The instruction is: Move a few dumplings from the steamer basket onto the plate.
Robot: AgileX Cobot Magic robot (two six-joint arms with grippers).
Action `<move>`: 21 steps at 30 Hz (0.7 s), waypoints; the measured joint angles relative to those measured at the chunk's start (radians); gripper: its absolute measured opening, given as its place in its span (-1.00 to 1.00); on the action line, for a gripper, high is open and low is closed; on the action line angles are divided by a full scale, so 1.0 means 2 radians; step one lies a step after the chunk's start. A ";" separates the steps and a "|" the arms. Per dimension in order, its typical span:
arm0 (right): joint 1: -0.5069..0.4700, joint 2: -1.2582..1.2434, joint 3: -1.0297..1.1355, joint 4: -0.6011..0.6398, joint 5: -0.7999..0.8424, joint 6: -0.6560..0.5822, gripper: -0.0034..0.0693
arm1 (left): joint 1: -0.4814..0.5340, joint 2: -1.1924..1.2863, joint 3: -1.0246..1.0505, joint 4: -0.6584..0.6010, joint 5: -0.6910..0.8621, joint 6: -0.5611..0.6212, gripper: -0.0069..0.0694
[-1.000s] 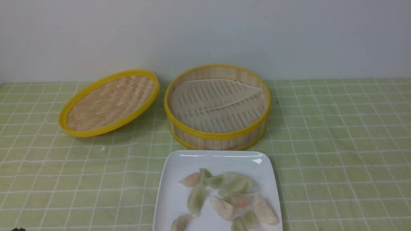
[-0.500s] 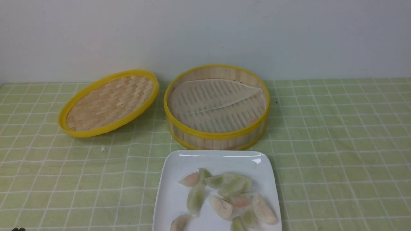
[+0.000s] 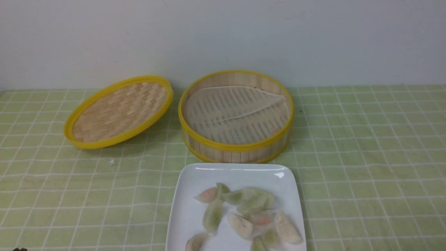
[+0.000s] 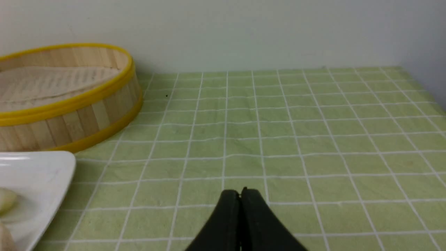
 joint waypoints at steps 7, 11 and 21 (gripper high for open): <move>-0.001 0.000 -0.001 -0.002 0.004 -0.001 -0.95 | 0.000 0.000 0.000 0.000 0.000 0.000 -0.83; -0.001 0.000 -0.001 -0.003 0.005 -0.001 -0.95 | 0.000 0.000 0.000 0.000 0.000 0.000 -0.83; -0.001 0.000 -0.001 -0.003 0.005 -0.001 -0.95 | 0.000 0.000 0.000 0.000 0.000 0.000 -0.83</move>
